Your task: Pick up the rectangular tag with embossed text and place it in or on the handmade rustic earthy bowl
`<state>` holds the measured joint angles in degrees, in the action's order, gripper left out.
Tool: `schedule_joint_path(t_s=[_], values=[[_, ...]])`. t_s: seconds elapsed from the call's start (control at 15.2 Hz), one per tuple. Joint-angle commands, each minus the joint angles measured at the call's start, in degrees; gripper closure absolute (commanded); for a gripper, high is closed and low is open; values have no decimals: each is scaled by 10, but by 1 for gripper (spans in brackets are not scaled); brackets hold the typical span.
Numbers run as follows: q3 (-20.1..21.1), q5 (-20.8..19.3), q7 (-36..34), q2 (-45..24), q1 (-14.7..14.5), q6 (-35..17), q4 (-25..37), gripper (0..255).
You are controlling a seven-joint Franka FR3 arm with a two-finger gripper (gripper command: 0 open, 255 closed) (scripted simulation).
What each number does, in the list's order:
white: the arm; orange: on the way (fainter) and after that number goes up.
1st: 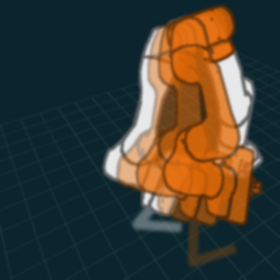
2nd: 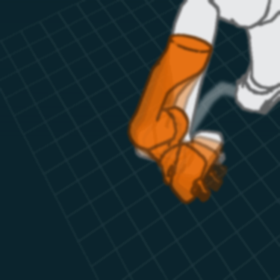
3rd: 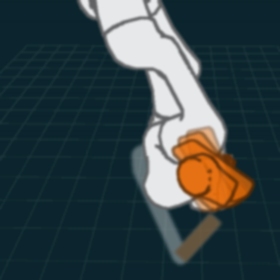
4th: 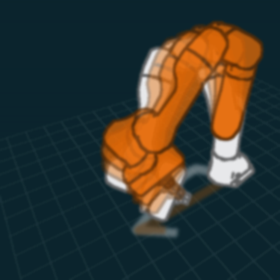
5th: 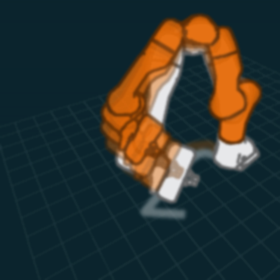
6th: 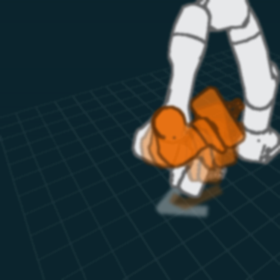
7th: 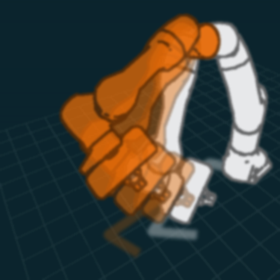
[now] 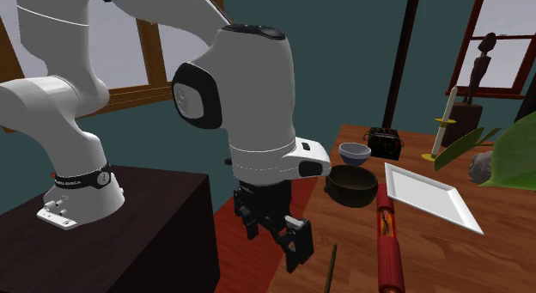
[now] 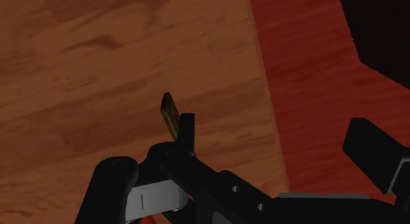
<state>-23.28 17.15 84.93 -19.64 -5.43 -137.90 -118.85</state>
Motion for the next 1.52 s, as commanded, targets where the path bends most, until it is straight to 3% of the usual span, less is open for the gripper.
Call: schedule_joint_path(t_s=[0.0, 0.66, 1.45], values=[[18, 20, 46, -46, 16, -7, 34, 0], [92, 37, 180, -258, 76, 2, 252, 0], [104, 48, 185, -305, 83, -26, 271, 0]])
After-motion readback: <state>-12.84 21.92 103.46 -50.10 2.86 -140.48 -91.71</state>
